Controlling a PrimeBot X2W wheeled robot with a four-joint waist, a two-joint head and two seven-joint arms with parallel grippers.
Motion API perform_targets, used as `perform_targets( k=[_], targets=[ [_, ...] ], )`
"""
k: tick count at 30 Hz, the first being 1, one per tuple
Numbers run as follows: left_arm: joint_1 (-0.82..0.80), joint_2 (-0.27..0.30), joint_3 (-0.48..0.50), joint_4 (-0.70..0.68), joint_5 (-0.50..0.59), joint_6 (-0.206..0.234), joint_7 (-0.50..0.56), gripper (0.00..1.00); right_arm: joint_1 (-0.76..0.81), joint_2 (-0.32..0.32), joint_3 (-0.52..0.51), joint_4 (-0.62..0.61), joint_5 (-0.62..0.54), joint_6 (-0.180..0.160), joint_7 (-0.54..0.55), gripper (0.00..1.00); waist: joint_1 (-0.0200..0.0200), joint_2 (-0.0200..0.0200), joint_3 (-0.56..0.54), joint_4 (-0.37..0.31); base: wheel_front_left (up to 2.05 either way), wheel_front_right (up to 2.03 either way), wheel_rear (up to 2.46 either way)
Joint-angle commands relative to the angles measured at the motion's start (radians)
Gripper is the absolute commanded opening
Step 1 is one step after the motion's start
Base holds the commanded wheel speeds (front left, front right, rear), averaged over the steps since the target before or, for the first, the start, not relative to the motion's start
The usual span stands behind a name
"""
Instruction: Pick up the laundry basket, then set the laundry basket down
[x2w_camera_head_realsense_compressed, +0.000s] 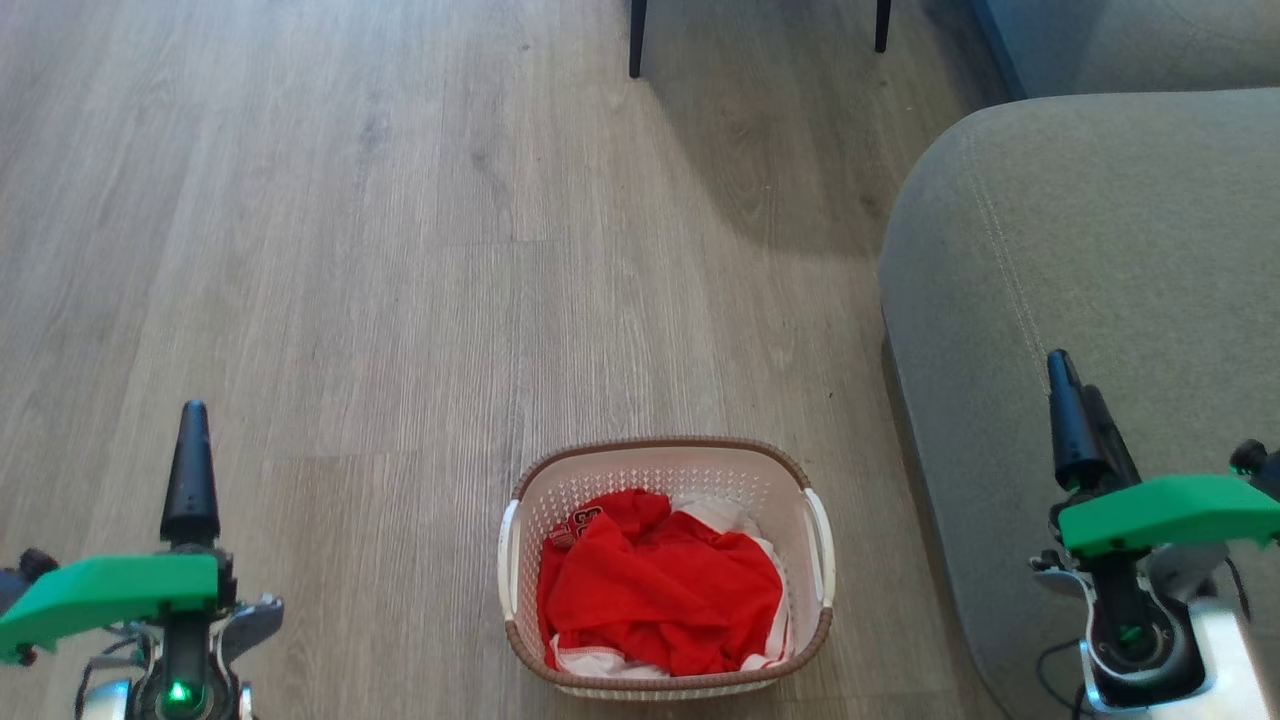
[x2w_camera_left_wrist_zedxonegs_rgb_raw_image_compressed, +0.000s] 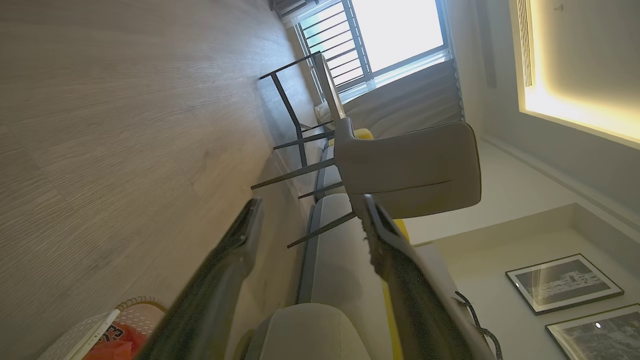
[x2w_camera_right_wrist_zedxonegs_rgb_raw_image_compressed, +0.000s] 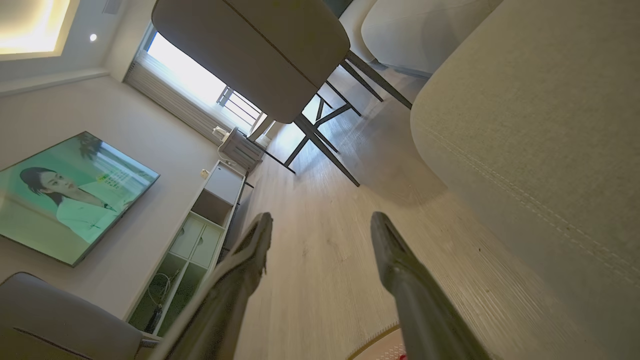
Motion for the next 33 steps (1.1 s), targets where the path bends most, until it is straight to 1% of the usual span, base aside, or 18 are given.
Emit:
perform_targets(
  k=[1, 4, 7, 14, 22, 23, 24, 27, 30, 33],
  targets=[
    [-0.060, 0.009, 0.013, -0.055, 0.035, 0.004, -0.010, 1.00, -0.061, -0.010, 0.015, -0.054, -0.046, 0.003, -0.014, 1.00, 0.0000, 0.0000, 0.001, 0.001, 0.00, 0.00, 0.00],
    [-0.062, 0.010, -0.001, -0.087, 0.098, 0.028, -0.019, 1.00, -0.066, -0.017, 0.032, -0.073, -0.104, 0.003, -0.022, 1.00, 0.0000, 0.0000, 0.003, 0.003, 0.00, 0.00, 0.00],
    [-0.059, 0.010, -0.039, -0.118, 0.179, 0.052, -0.028, 1.00, -0.072, -0.022, 0.046, -0.091, -0.159, 0.003, -0.031, 1.00, 0.0000, 0.0000, 0.004, 0.005, 0.00, 0.00, 0.00],
    [-0.058, 0.010, -0.134, -0.171, 0.367, 0.144, -0.048, 1.00, -0.085, -0.031, 0.082, -0.121, -0.284, 0.004, -0.052, 1.00, 0.0000, 0.0000, 0.005, 0.006, 0.00, 0.00, 0.00],
    [-0.069, 0.010, -0.247, -0.197, 0.586, 0.219, -0.072, 1.00, -0.099, -0.048, 0.132, -0.149, -0.421, 0.004, -0.075, 1.00, 0.0000, 0.0000, 0.006, 0.003, 0.00, 0.00, 0.00],
    [-0.069, 0.010, -0.247, -0.197, 0.586, 0.219, -0.072, 1.00, -0.099, -0.048, 0.132, -0.149, -0.421, 0.004, -0.075, 1.00, 0.0000, 0.0000, 0.006, 0.003, 0.00, 0.00, 0.00],
    [-0.071, 0.012, -0.261, -0.197, 0.615, 0.228, -0.075, 1.00, -0.099, -0.050, 0.137, -0.152, -0.438, 0.004, -0.078, 1.00, 0.0000, 0.0000, 0.005, 0.003, 0.00, 0.00, 0.00],
    [-0.078, 0.029, -0.310, -0.195, 0.685, 0.275, -0.084, 1.00, -0.101, -0.057, 0.154, -0.159, -0.486, 0.005, -0.087, 1.00, 0.0000, 0.0000, 0.005, 0.003, 0.00, 0.00, 0.00],
    [-0.090, 0.065, -0.381, -0.184, 0.745, 0.319, -0.092, 1.00, -0.101, -0.063, 0.174, -0.161, -0.531, 0.005, -0.095, 1.00, 0.0000, 0.0000, 0.004, 0.002, 0.00, 0.00, 0.00],
    [-0.101, 0.104, -0.453, -0.143, 0.794, 0.365, -0.101, 1.00, -0.079, -0.052, 0.167, -0.119, -0.561, 0.005, -0.104, 1.00, 0.0000, 0.0000, -0.001, 0.002, 0.00, 0.00, 0.00]
  ],
)
